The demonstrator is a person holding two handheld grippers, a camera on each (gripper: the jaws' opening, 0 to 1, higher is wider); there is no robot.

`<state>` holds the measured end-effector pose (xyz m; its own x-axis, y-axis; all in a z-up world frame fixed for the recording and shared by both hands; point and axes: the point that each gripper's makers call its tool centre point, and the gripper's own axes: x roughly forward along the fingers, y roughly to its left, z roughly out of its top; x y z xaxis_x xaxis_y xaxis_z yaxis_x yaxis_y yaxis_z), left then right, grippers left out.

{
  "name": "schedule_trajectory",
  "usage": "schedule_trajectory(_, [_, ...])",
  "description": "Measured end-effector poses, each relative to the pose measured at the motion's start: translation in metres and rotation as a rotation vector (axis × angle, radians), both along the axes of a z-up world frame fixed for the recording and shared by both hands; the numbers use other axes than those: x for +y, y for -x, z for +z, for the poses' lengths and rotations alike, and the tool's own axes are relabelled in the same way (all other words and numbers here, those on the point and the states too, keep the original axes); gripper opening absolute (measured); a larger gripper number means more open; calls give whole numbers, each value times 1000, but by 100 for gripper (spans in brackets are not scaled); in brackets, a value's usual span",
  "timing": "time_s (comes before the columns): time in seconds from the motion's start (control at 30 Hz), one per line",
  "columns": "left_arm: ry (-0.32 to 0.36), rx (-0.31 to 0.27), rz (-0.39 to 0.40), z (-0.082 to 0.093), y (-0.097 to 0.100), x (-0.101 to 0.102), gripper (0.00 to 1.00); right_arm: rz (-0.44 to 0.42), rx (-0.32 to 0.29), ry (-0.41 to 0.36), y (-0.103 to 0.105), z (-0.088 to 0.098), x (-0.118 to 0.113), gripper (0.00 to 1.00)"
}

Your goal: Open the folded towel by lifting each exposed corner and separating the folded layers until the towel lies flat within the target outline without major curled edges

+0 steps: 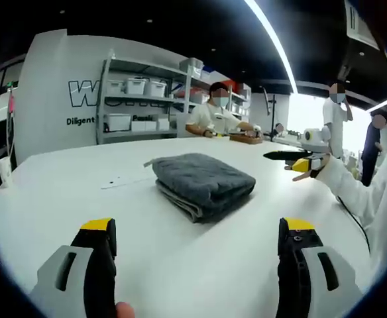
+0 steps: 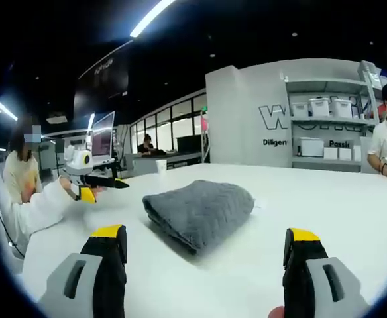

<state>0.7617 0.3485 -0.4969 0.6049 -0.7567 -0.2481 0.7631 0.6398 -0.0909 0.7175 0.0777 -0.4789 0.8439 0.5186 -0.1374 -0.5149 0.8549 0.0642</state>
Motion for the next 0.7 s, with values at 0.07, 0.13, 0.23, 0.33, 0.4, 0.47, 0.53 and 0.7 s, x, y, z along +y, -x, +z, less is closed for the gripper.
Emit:
schedule_trajectory(0.07, [-1, -2, 1, 1, 0, 0, 100, 2, 1, 0, -1, -1, 1, 100])
schedule_trajectory(0.13, [-1, -1, 2, 0, -1, 0, 100, 5, 4, 4, -1, -2, 4, 100])
schedule_trajectory(0.23, [-1, 2, 0, -1, -1, 0, 100, 15, 7, 14, -2, -4, 9, 100])
schedule_trajectory(0.33, [-14, -1, -7, -2, -1, 0, 100, 14, 8, 32, -3, -7, 15, 100])
schedule_trajectory(0.4, [-16, -2, -6, -2, -1, 0, 100, 10, 1, 60, -3, -7, 19, 100])
schedule_trajectory(0.47, [-8, -1, -10, -1, -1, -1, 100, 13, -5, 77, -4, -6, 25, 100])
schedule_trajectory(0.53, [-7, 0, -11, -1, -1, -1, 100, 16, -13, 76, -6, -4, 31, 100])
schedule_trajectory(0.7, [-18, 1, 1, -4, -4, 4, 100, 6, -48, 81, -13, 8, 53, 100])
